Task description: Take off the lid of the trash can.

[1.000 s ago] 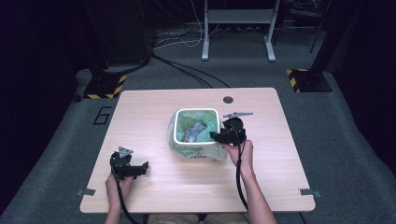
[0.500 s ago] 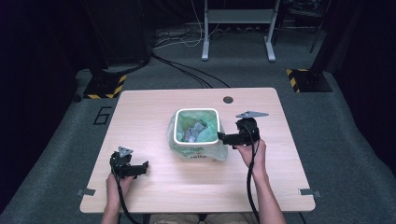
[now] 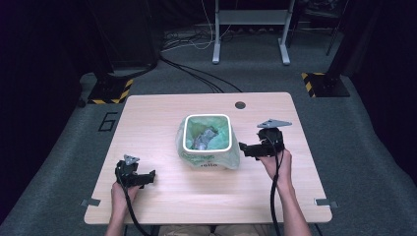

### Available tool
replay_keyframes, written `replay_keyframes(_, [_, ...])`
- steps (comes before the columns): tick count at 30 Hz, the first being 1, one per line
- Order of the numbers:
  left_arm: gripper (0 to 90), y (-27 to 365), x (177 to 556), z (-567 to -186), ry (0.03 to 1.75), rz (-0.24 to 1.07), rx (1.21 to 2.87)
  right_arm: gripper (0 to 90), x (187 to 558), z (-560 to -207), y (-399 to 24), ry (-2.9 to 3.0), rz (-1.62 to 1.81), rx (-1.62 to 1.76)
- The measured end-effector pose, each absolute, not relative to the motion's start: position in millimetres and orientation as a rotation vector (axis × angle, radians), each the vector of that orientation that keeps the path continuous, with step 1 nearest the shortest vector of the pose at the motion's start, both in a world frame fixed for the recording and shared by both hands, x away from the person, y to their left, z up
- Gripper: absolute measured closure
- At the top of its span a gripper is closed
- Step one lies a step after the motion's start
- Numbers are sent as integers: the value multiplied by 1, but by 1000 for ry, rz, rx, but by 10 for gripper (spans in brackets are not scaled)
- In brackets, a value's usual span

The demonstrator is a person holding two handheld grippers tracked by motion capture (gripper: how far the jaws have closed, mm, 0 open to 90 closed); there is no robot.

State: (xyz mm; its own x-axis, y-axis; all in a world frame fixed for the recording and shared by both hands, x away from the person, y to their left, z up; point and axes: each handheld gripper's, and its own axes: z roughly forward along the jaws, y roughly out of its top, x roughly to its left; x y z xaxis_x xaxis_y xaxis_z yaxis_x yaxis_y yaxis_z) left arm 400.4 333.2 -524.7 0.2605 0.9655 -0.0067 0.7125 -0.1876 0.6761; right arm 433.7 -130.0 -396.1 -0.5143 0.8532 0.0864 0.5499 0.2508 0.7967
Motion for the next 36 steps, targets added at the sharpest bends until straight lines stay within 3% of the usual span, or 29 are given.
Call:
replay_keyframes(18, [46, 328, 413, -493, 1411, 399, 2010, 54, 435, -401, -129, 2226, 1101, 1281])
replay_keyframes(36, [63, 298, 435, -450, 1281, 366, 2019, 64, 439, -395, -128, 2239, 1146, 1257])
